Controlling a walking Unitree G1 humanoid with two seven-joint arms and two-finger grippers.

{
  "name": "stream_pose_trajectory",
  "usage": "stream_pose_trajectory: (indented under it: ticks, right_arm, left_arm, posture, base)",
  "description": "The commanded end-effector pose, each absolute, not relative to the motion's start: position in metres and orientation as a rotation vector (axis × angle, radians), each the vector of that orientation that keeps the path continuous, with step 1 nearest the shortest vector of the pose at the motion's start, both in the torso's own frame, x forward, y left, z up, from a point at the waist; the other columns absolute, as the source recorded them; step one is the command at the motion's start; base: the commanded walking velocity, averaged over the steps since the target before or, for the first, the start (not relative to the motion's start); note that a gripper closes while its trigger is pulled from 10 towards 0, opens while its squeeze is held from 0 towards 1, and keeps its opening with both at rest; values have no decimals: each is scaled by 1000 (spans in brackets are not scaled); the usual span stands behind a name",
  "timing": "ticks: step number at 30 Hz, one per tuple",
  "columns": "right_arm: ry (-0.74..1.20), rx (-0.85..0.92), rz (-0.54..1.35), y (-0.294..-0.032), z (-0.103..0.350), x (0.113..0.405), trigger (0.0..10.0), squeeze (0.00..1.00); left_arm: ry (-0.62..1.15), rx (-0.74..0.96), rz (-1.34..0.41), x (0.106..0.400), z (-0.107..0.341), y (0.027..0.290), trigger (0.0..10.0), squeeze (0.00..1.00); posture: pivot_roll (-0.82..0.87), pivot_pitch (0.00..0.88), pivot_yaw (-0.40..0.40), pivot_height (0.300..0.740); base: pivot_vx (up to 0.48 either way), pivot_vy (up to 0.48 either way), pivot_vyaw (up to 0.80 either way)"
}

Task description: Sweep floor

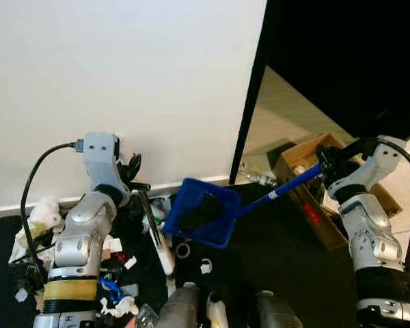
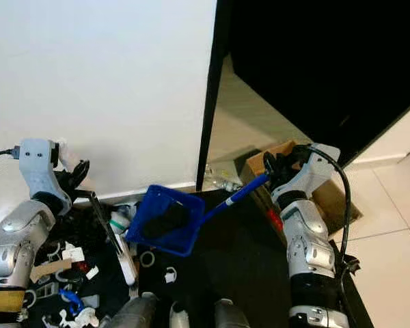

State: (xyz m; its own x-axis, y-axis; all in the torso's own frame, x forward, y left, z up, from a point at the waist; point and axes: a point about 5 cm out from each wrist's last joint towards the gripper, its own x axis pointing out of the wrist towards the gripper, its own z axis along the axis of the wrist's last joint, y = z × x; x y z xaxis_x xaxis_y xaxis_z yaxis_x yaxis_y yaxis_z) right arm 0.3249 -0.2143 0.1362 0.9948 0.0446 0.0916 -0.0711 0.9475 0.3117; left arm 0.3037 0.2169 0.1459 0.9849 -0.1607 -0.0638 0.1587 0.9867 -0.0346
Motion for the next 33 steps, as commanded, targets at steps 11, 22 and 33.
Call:
stream_pose_trajectory:
  ticks: [11,22,33]
  right_arm:
    - [-113,344,61,-217,139,322,10000,0]
    - [-106,346,62,-217,137,322,10000,0]
    - [-102,345,66,-217,136,322,10000,0]
  left_arm:
    - [44,-41,-121,309,143,213,10000,0]
    - [37,-44,-101,311,145,218,10000,0]
    - [31,-50,-97,312,145,218,10000,0]
  posture:
    - [156,182,10,740]
    - [157,182,11,740]
    - [156,184,8,740]
  base:
    - [322,-290,0]
    - [318,-289,0]
    - [305,-179,0]
